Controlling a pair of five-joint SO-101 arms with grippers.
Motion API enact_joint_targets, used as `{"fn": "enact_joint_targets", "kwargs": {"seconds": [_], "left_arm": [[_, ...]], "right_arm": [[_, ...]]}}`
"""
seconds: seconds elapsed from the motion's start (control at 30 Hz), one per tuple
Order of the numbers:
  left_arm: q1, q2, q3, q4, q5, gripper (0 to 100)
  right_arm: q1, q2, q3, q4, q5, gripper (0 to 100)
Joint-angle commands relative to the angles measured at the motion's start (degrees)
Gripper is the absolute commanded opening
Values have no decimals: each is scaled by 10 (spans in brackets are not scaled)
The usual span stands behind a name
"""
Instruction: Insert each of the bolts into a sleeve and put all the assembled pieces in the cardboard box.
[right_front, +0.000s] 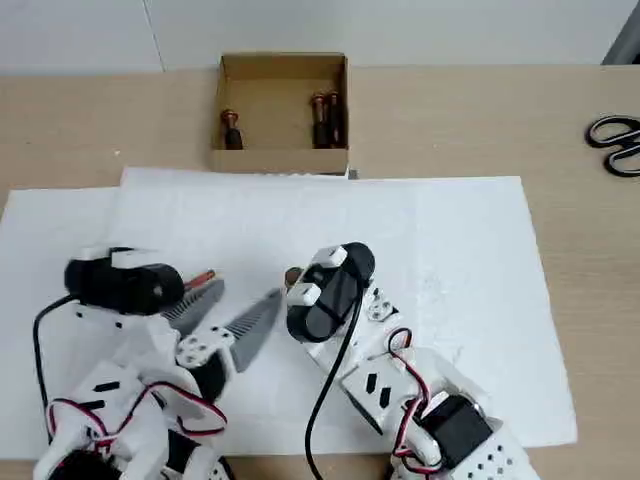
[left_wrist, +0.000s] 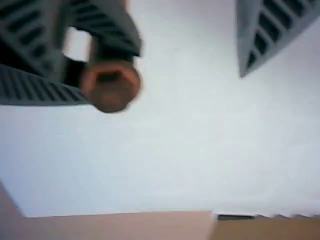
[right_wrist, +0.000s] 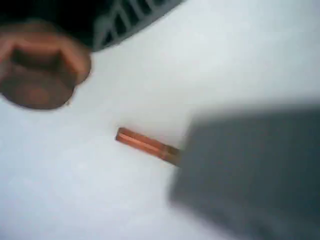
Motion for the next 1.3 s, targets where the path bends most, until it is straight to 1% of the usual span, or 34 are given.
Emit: {"fn": "enact_joint_targets", "kwargs": {"seconds": [0.0,0.03,0.1,0.2,0.3,0.43,0.5,0.6,0.73,0.8,0.93,1.13,1.17,1.27], "left_arm": [[-39,1,-5,-1,-26,59],[-47,0,7,-3,-31,9],[-61,-2,40,-8,-37,17],[-83,-3,106,-53,-41,6],[-101,-3,182,-135,-54,6],[-105,-3,282,-257,-79,6],[-105,-3,314,-309,-78,6],[-105,-4,347,-389,-80,6],[-90,-3,371,-457,-82,6],[-66,-3,388,-463,-90,6],[-33,-3,444,-463,-150,7],[-33,1,451,-460,-163,7],[-33,1,451,-449,-168,7],[-33,-4,450,-422,-207,7]], "right_arm": [[6,-7,-4,-18,2,3],[6,-7,-4,-17,2,3],[7,-7,-4,-15,2,3],[7,-7,-4,-15,2,3],[25,-3,-4,-15,2,3],[81,-6,-6,-11,2,3],[97,-7,-13,5,2,3],[99,-7,-18,18,1,3],[101,-7,-19,21,1,3],[101,-7,-19,20,1,3],[101,-7,-18,20,0,3],[97,-8,-18,19,0,3],[97,-8,-18,17,0,3],[97,-8,-17,20,-1,3]]}}
